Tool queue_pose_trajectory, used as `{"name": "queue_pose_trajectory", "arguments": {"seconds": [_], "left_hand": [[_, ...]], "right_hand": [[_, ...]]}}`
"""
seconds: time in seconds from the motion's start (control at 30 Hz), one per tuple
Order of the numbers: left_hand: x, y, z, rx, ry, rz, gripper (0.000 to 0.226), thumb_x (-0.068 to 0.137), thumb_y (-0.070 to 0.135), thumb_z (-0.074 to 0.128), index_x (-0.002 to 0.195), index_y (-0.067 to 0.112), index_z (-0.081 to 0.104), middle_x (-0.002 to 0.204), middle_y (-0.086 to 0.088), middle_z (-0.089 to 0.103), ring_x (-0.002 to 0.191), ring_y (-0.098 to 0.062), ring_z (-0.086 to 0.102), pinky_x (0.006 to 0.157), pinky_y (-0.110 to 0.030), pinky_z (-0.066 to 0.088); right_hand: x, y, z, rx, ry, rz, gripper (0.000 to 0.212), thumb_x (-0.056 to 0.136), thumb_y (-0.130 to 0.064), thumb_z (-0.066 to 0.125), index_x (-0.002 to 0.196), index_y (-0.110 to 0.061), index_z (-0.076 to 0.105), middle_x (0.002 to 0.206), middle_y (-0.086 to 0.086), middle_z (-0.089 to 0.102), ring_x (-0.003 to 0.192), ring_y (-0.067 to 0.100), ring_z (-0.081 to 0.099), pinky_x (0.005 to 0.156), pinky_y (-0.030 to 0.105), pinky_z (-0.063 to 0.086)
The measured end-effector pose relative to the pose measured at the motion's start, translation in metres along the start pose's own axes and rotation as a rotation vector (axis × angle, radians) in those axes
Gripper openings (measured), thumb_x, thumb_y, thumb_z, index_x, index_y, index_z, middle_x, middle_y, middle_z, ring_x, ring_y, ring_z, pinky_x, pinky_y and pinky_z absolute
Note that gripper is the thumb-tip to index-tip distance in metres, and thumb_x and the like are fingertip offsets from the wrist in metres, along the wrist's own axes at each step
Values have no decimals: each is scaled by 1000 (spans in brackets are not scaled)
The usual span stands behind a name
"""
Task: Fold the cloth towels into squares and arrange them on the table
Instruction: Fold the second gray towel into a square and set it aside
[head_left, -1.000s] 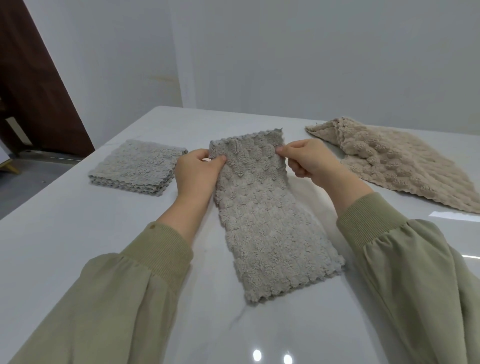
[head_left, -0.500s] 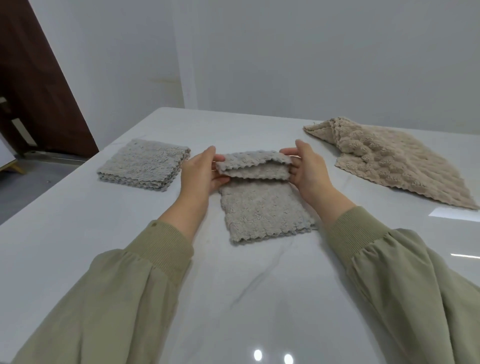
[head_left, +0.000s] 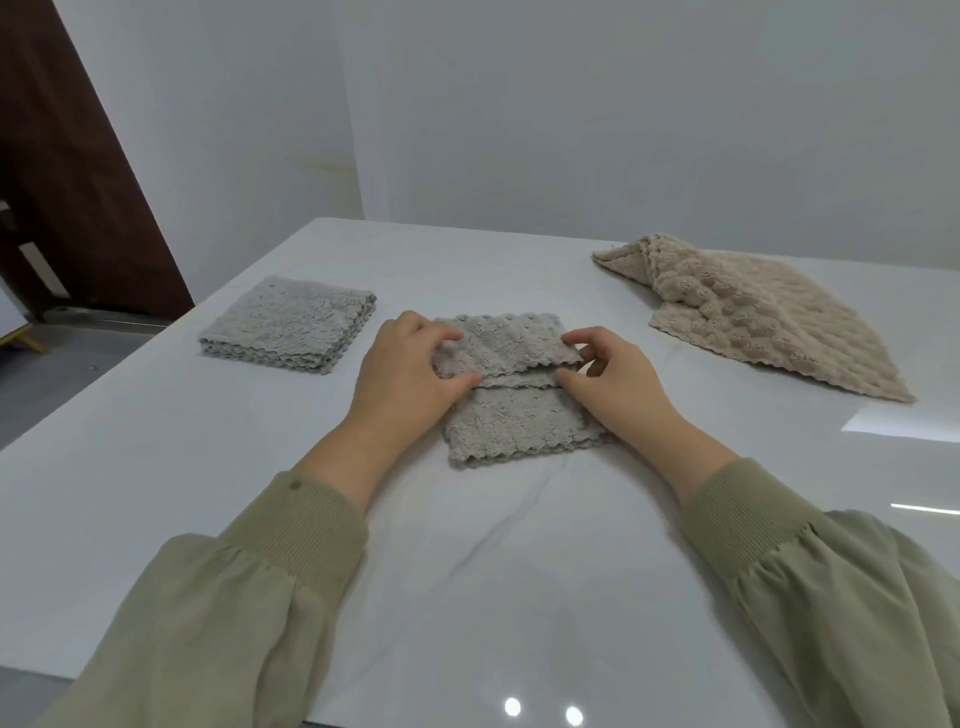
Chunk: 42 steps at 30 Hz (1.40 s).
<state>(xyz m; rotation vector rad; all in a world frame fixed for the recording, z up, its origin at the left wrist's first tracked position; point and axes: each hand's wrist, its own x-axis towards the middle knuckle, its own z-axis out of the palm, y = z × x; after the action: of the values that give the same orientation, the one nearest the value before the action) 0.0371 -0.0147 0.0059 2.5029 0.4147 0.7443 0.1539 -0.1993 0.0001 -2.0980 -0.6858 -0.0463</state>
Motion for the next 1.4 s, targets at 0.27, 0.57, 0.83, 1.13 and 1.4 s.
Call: {"name": "queue_pose_trajectory", "arguments": {"seconds": [0.27,0.57,0.83,1.13,1.4], "left_hand": [[6,-4,13,148,-51,167,28,79,38,71,103,23,69,105,7,63,101,-13,49,77,-19,30],[5,-1,6,110,-38,53,16,87,33,63,98,25,72,103,9,70,97,-12,59,78,-23,38],[3,-3,0,86,-33,-6,12,85,21,64,92,26,72,93,7,72,91,-14,62,78,-26,44],[4,-17,-9,325,-85,280,6,81,15,68,75,17,70,85,3,64,91,-19,51,72,-28,37],[5,-20,-6,303,-108,276,6,82,17,68,78,19,71,86,4,62,92,-18,52,70,-25,32]], "right_hand": [[5,5,6,-183,63,-116,18,81,-10,65,97,-18,67,83,-5,56,81,13,49,77,24,38],[5,8,1,-329,231,-534,10,72,3,66,73,-7,67,78,7,65,81,29,54,74,34,41],[0,4,2,-418,56,-569,10,72,1,69,73,-9,69,72,4,68,78,29,58,74,31,38],[4,9,1,-514,-25,-615,16,64,3,71,67,-12,68,64,1,65,69,29,58,68,30,37],[-4,1,0,-465,169,-738,11,72,2,63,69,-9,65,68,2,63,72,28,53,71,35,39]]}}
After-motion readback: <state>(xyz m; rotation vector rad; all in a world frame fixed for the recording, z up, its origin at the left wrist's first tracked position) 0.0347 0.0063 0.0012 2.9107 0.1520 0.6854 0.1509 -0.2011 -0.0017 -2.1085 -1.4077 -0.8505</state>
